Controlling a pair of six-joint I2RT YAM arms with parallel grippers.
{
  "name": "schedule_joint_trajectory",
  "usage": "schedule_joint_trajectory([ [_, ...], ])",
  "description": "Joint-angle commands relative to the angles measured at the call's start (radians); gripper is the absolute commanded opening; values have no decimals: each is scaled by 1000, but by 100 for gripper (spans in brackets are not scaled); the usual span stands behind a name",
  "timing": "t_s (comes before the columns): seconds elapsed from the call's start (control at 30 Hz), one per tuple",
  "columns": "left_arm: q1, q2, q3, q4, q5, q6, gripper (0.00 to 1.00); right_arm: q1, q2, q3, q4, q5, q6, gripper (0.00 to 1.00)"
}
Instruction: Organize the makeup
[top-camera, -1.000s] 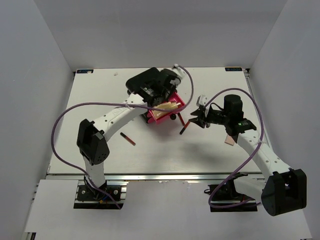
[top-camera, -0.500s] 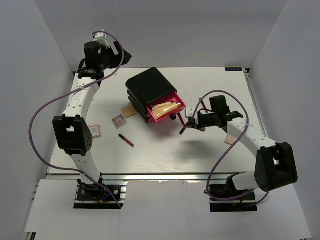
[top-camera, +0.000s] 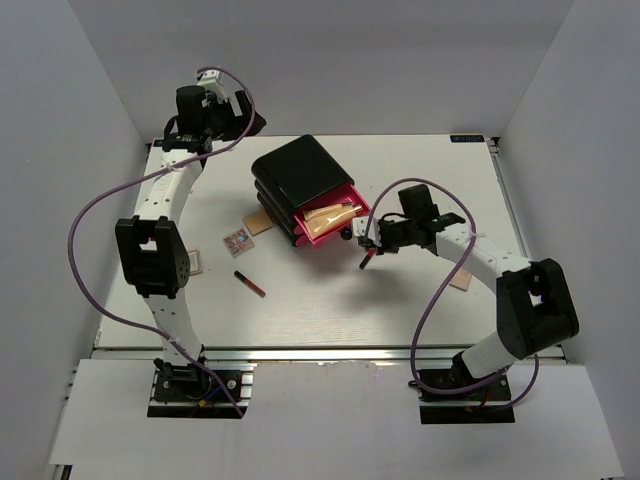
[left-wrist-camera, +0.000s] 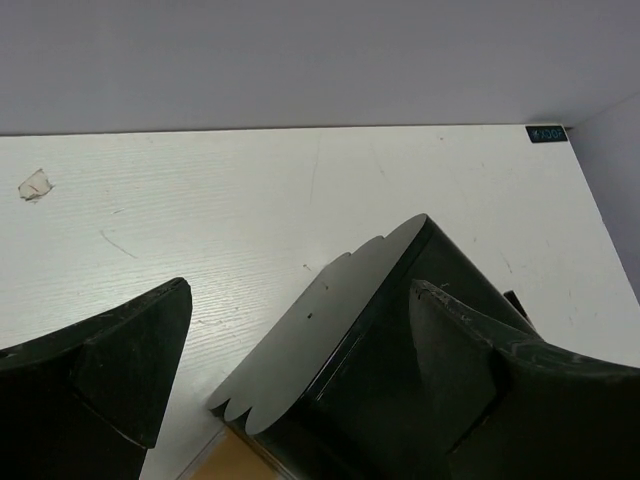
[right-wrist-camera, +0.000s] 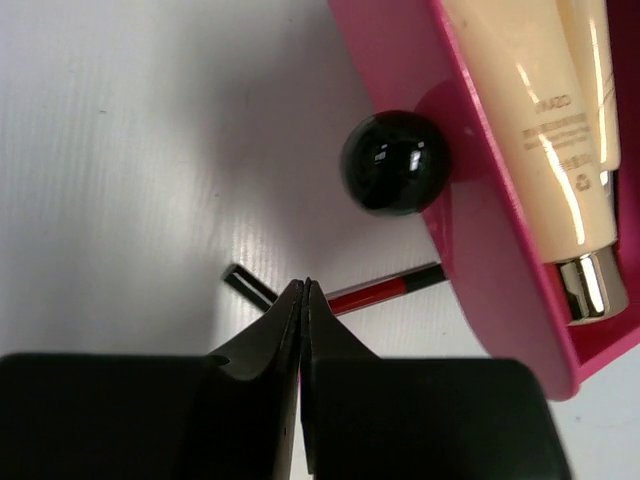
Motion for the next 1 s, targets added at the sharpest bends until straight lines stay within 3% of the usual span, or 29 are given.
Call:
schedule_joint_trajectory([
  [0.0, 4, 36, 26, 3, 87, 38, 98, 12, 27, 67, 43, 20, -34, 3],
  [0.4, -8, 93, -115, 104, 436, -62, 86, 40, 121, 158, 65, 27, -22, 4],
  [0.83, -62, 133, -157, 78, 474, -40, 84, 107, 355, 439, 241, 172, 211, 5],
  [0.97, -67, 133, -160, 71, 459, -36, 84, 129, 417, 522, 280, 218, 314, 11],
])
